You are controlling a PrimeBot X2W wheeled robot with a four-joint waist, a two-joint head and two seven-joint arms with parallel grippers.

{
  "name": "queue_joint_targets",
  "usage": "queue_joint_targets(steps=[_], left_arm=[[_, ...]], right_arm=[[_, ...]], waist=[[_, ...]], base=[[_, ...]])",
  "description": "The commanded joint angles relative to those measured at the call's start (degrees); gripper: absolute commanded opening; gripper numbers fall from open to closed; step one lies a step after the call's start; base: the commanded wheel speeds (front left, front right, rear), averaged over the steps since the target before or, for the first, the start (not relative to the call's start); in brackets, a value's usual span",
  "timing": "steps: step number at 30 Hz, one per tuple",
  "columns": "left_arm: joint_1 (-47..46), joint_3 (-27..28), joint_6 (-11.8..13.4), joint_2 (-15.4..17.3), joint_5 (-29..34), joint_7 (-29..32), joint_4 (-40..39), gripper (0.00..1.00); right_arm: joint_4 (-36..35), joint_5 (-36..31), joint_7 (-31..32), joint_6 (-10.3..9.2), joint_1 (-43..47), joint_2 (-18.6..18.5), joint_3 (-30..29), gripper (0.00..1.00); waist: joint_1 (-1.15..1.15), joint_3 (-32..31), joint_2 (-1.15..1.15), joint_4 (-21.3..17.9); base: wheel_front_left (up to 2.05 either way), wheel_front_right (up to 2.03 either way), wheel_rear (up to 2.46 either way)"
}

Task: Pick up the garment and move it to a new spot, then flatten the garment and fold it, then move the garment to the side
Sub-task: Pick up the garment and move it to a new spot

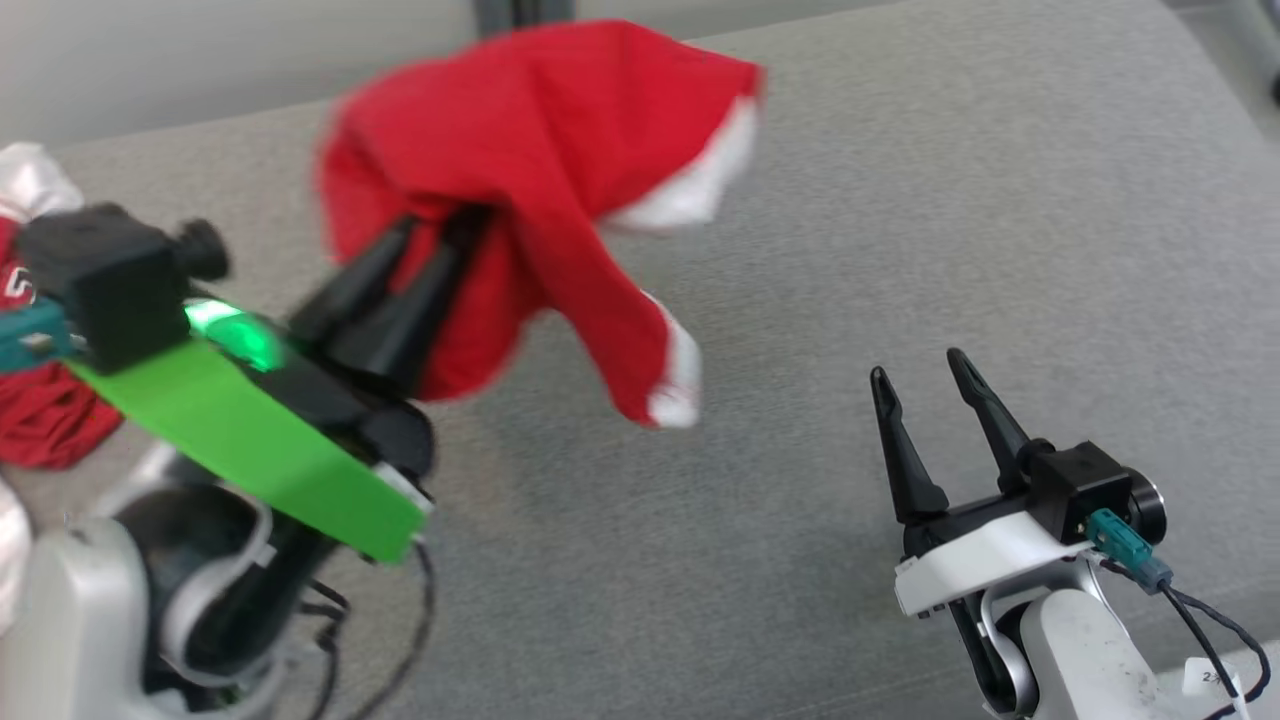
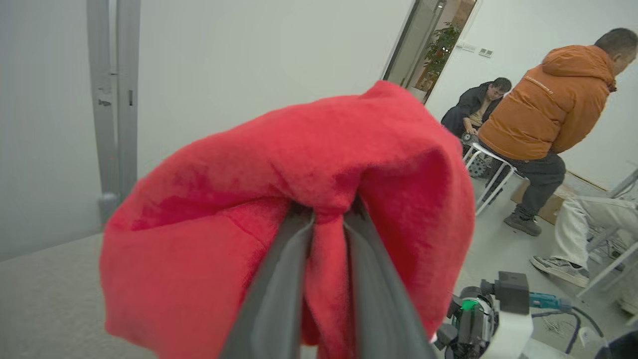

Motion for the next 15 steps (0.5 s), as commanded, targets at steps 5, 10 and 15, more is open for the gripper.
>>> queue_joint_targets(steps=[5, 10, 15], left_arm=[[4.4, -5.6, 0.4, -6.7, -9.9, 1.2, 1.6, 0.0], [6.3, -7.9, 2.0, -10.2, -17.1, -0.1, 10.2, 0.0], [4.0, -7.9, 3.9, -11.0, -18.2, -3.9, 24.1, 0.0]], right_arm=[[-0.1, 1.7, -0.2, -0.06, 1.8, 0.0, 0.0, 1.0], [0.1, 2.6, -0.2, -0.06, 3.0, 0.0, -0.5, 1.0], [0.3, 3.5, -0.2, -0.06, 4.5, 0.0, -0.6, 1.0]], waist=[[0.0, -1.3, 0.0, -11.9], [0.0, -1.5, 0.0, -16.9], [0.0, -1.5, 0.0, -20.0]], base=[[0.0, 0.0, 0.0], [0.0, 0.0, 0.0], [0.0, 0.0, 0.0]])
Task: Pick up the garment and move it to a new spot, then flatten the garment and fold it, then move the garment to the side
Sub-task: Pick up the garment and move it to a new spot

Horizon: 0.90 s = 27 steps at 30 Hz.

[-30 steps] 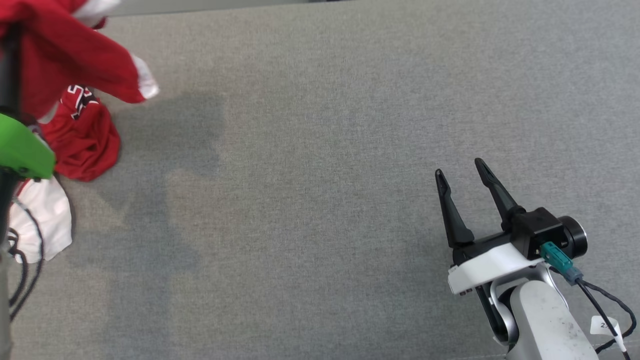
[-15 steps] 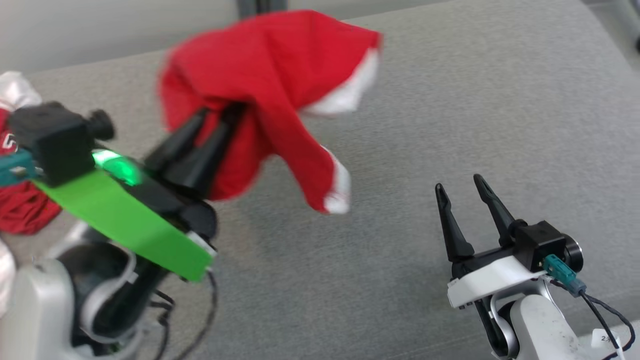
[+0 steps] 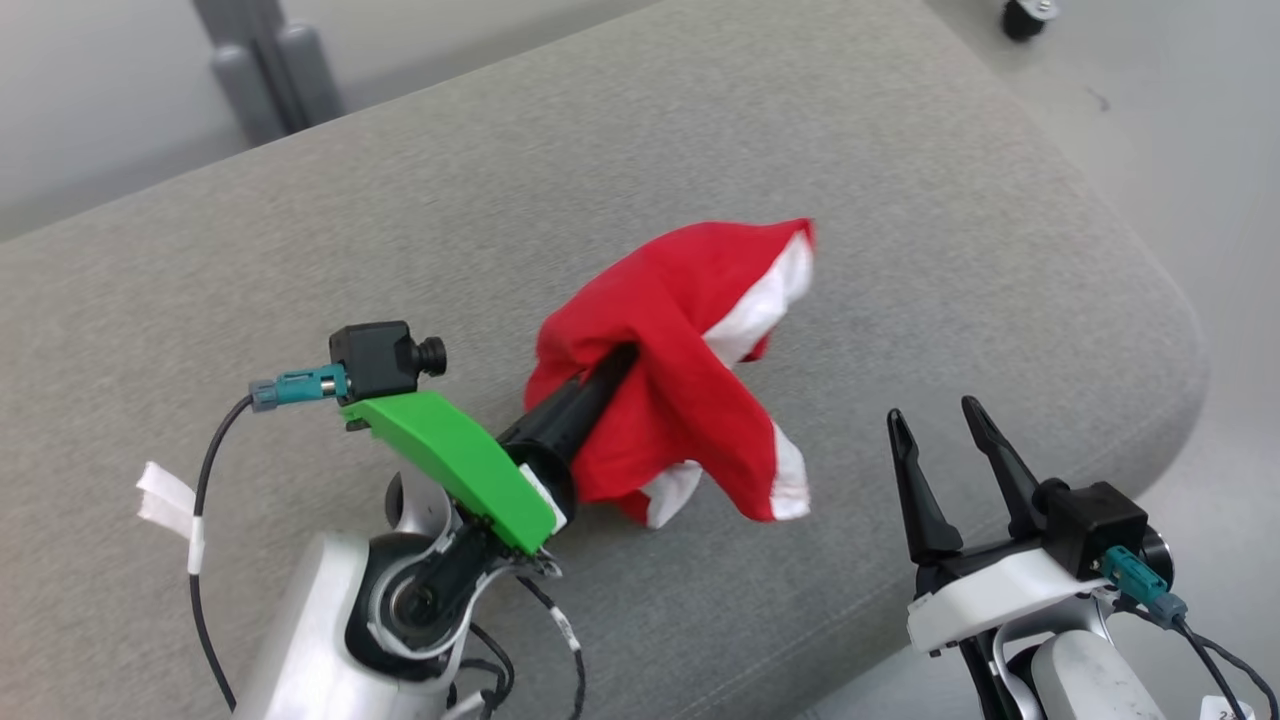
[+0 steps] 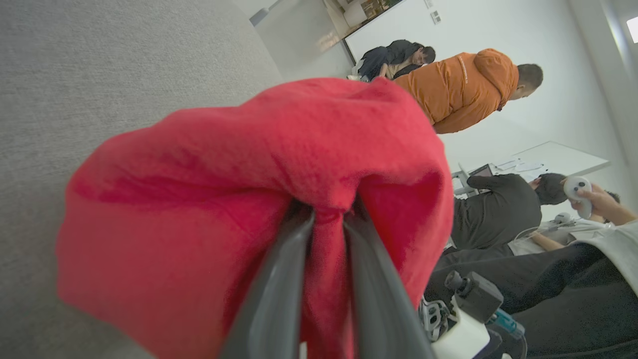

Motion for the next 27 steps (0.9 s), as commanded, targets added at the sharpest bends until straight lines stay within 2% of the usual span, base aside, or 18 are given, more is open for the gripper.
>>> queue_joint_targets(steps=[1, 8, 9, 10, 11, 15, 20, 24, 27], left_arm=[[-2.3, 0.4, 0.1, 0.1, 0.7, -1.6, 2.9, 0.0], [-9.8, 2.2, 0.5, 0.6, 8.1, -12.1, 24.7, 0.01], [-10.8, 2.6, 0.6, 0.7, 9.1, -13.9, 27.1, 0.23], [-11.8, 2.6, 0.8, 0.7, 10.5, -15.7, 29.9, 0.79], [-12.5, 2.2, 0.6, 0.7, 11.1, -16.9, 32.0, 1.0], [-15.5, 0.8, -0.5, 0.5, 14.3, -21.4, 39.5, 1.0], [-18.2, -2.7, 0.0, 1.6, 21.9, -30.9, 44.4, 1.0], [-17.6, -5.1, -0.4, 2.4, 26.7, -38.9, 43.9, 1.0], [-14.9, -4.9, 0.4, 3.0, 29.0, -41.7, 40.8, 1.0]], right_arm=[[0.0, 0.3, -0.2, -0.06, 0.7, 0.1, 0.2, 1.0], [0.1, 0.4, -0.2, -0.06, 0.8, 0.1, 0.3, 1.0], [0.1, 0.2, -0.2, -0.06, 0.6, 0.1, 0.4, 1.0], [0.1, 0.1, -0.2, -0.06, 0.4, 0.1, 0.4, 1.0], [0.1, -0.1, -0.2, -0.06, 0.3, 0.1, 0.4, 1.0], [0.4, -0.6, -0.2, -0.06, -0.1, 0.0, 0.6, 1.0], [0.2, -1.6, -0.2, -0.06, -0.8, 0.0, 0.4, 1.0], [-0.3, -2.6, -0.2, -0.06, -0.3, 0.0, -0.4, 1.0], [-0.7, -3.9, -0.2, -0.06, 0.3, 0.0, -1.4, 1.0]], waist=[[0.0, -0.3, 0.0, -4.5], [0.0, 0.4, 0.0, -5.1], [0.0, 0.5, 0.0, -5.0], [0.0, 0.6, 0.0, -4.8], [0.0, 0.6, 0.0, -4.5], [0.0, 0.5, 0.0, -3.1], [0.0, -0.1, 0.0, -0.9], [0.0, -0.9, 0.0, 1.1], [0.0, -1.7, 0.0, 3.1]], base=[[0.0, 0.0, 0.0], [0.0, 0.0, 0.0], [0.0, 0.0, 0.0], [0.0, 0.0, 0.0], [0.0, 0.0, 0.0], [0.0, 0.0, 0.0], [0.0, 0.0, 0.0], [0.0, 0.0, 0.0], [0.0, 0.0, 0.0]])
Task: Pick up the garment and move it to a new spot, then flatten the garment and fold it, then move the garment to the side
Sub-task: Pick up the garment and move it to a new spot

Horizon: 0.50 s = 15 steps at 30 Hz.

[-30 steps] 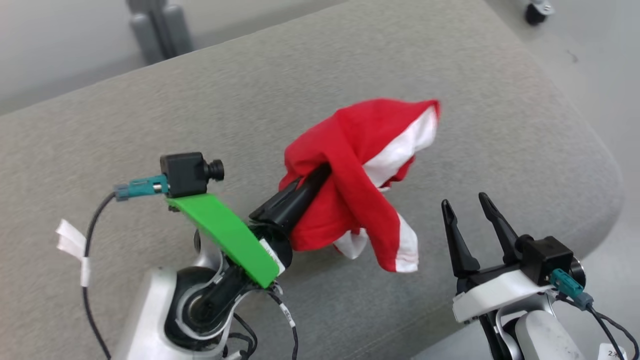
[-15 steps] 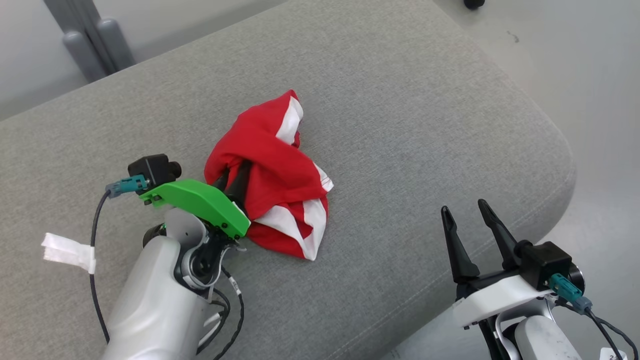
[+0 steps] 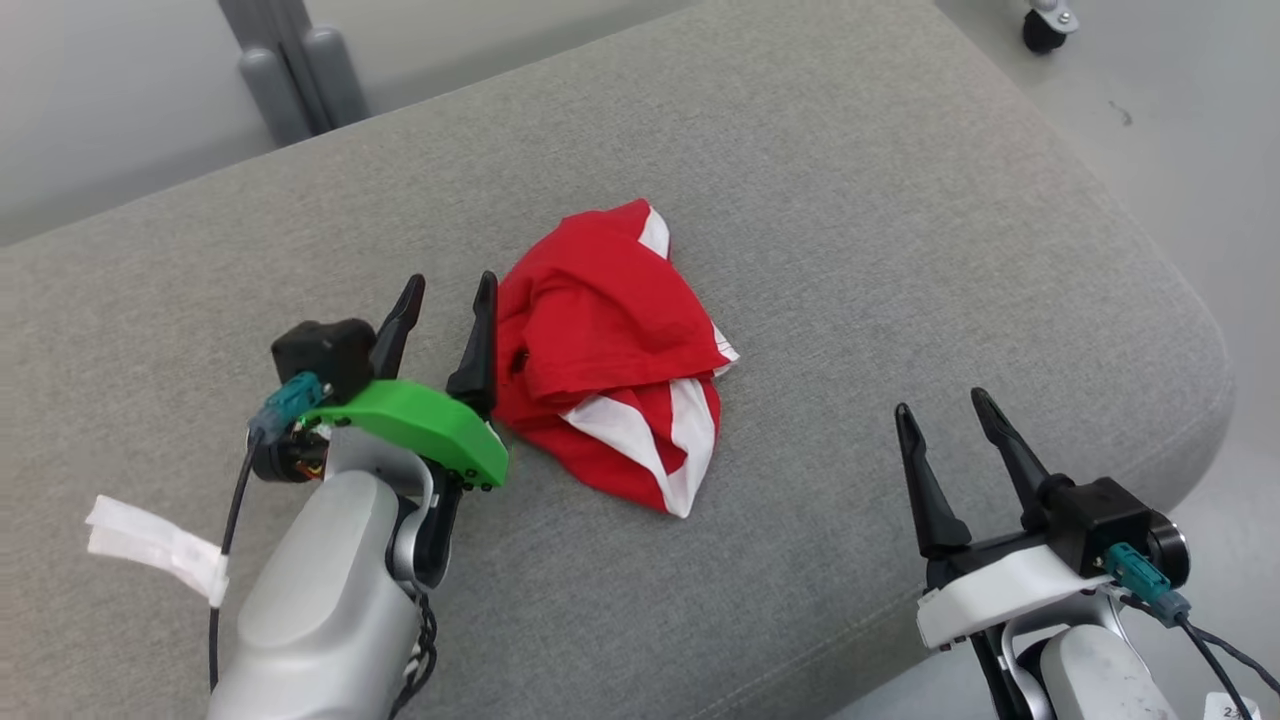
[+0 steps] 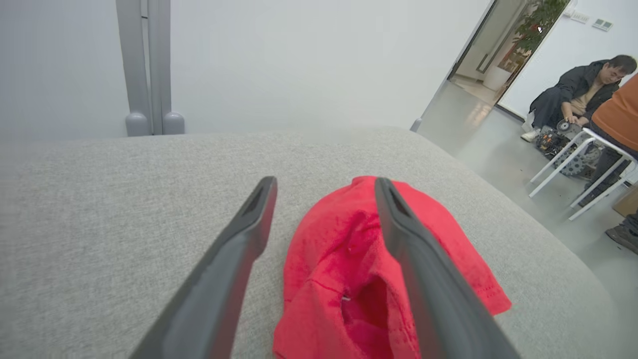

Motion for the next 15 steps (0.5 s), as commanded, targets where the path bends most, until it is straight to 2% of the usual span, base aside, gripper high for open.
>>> queue_joint_targets(steps=[1, 8, 11, 15], left_arm=[[2.6, 0.8, 0.8, 0.8, 1.0, -0.6, -2.1, 1.0], [14.8, 6.8, 4.1, 0.6, 9.5, -0.8, -19.5, 1.0], [20.8, 9.2, 4.0, 0.1, 13.3, -0.8, -25.0, 1.0], [27.0, 12.7, 4.0, 0.0, 18.5, -0.9, -28.5, 1.0]], right_arm=[[-0.5, -1.0, -0.2, -0.06, 0.5, -0.1, -0.7, 1.0], [-2.8, -4.2, -0.2, -0.06, 1.7, -0.1, -4.0, 1.0], [-3.6, -5.6, -0.2, -0.06, 2.2, -0.1, -5.3, 1.0], [-4.0, -6.7, -0.2, -0.06, 2.6, -0.1, -6.1, 1.0]], waist=[[0.0, -1.3, 0.0, 2.7], [0.0, -3.0, 0.0, 8.3], [0.0, -3.7, 0.0, 10.6], [0.0, -4.5, 0.0, 12.9]], base=[[0.0, 0.0, 0.0], [0.0, 0.0, 0.0], [0.0, 0.0, 0.0], [0.0, 0.0, 0.0]])
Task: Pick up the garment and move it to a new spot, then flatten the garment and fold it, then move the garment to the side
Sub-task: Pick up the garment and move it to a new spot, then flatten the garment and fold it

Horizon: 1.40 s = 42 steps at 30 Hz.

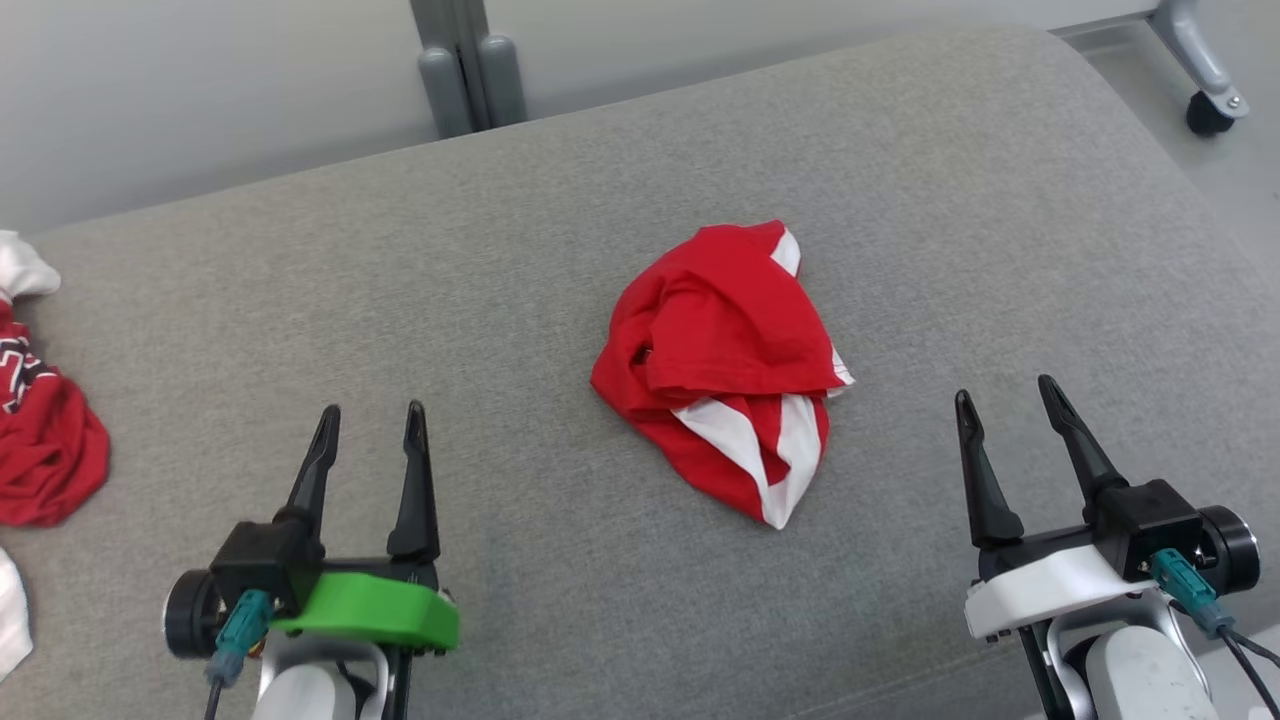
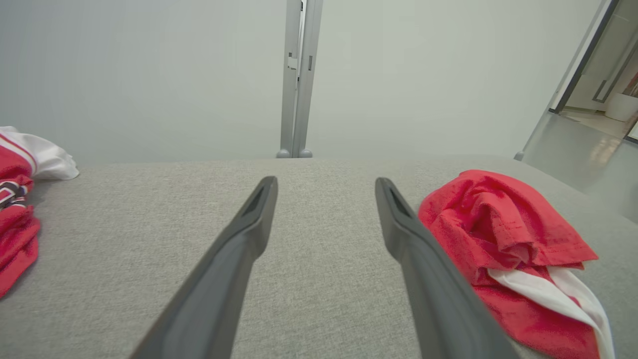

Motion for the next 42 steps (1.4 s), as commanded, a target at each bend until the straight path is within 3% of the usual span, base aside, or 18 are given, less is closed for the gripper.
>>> queue_joint_targets(steps=[1, 11, 20, 42], left_arm=[[2.0, 1.1, -0.2, -0.1, 1.9, 0.0, -1.1, 1.0], [12.2, 9.8, -0.7, -1.7, 10.3, 0.0, -4.3, 1.0], [16.9, 13.3, -1.9, -2.5, 11.6, 0.0, -4.6, 1.0], [18.3, 13.3, -2.2, -2.7, 9.8, 0.0, -4.7, 1.0]], right_arm=[[-0.2, -0.4, -0.2, -0.06, 1.1, -0.1, -0.3, 1.0], [1.1, -1.1, -0.2, -0.06, 3.1, -0.6, -2.3, 1.0], [3.6, -1.3, -0.2, -0.06, 5.7, -0.6, -1.9, 1.0], [4.5, -0.7, -0.2, -0.06, 5.2, -0.7, -1.1, 1.0]], waist=[[0.0, -1.8, 0.0, 3.1], [0.0, -4.0, 0.0, 7.4], [0.0, -6.6, 0.0, 8.2], [0.0, -7.5, 0.0, 8.7]], base=[[0.0, 0.0, 0.0], [0.0, 0.0, 0.0], [0.0, 0.0, 0.0], [0.0, 0.0, 0.0]])
